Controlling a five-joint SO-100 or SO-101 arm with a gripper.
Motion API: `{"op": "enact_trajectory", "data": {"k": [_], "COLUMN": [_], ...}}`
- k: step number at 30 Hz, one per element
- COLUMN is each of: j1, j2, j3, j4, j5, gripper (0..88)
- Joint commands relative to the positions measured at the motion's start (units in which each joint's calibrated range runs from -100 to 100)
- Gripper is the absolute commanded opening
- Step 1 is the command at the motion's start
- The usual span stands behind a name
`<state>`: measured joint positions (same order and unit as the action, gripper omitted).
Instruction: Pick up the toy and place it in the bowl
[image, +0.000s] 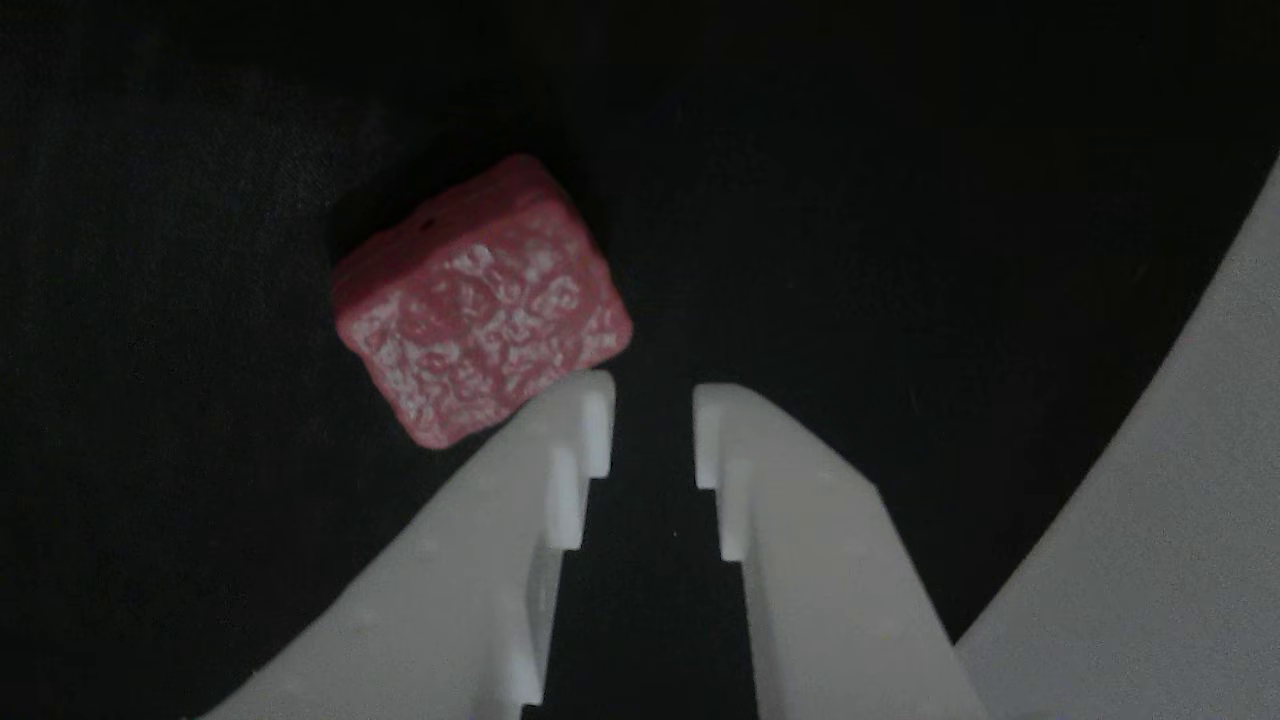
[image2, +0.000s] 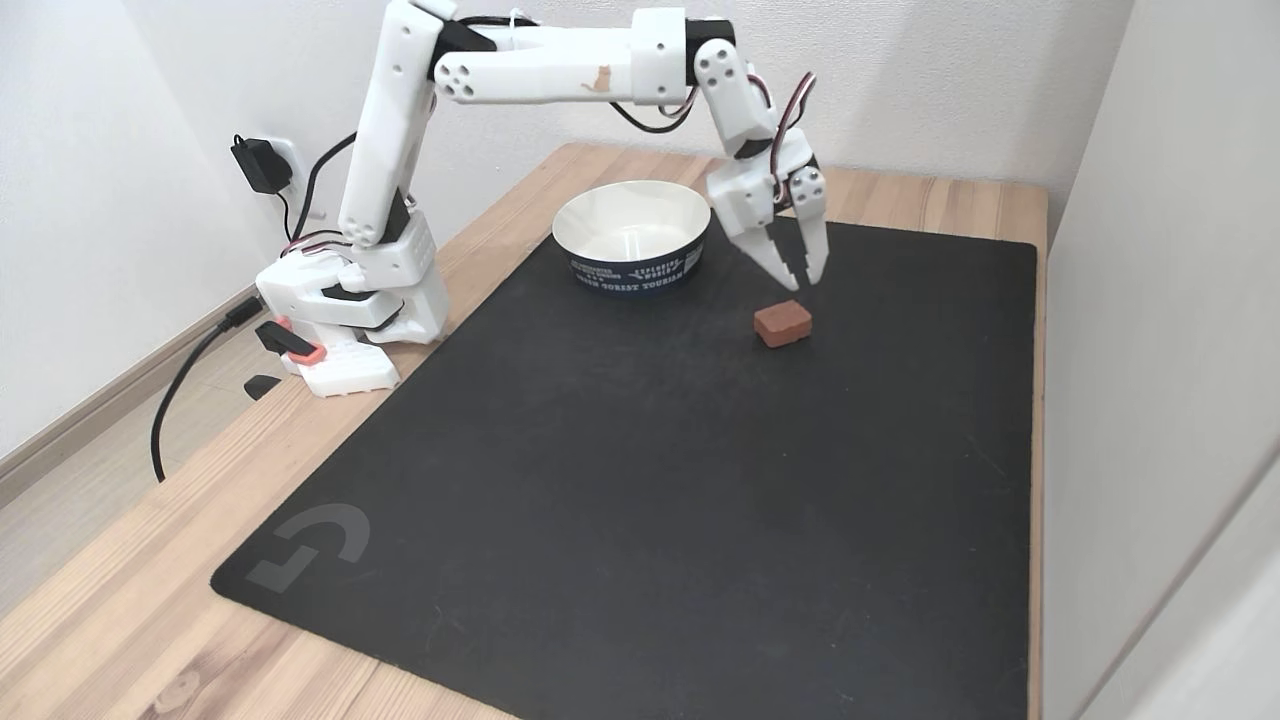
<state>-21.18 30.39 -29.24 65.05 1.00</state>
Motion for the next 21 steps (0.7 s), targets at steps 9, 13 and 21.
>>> {"op": "enact_trajectory", "data": {"k": [9,13,21], "j1": [-0.3,-0.3,-0.2], "j2": [-0.4,-0.4,-0.4], "j3": [-1.8,-1.8,-1.8], "j4": [1.5,1.6,1.8], "j5": [0.4,0.4,0.9], "gripper": [2.2,2.2,2.3]}}
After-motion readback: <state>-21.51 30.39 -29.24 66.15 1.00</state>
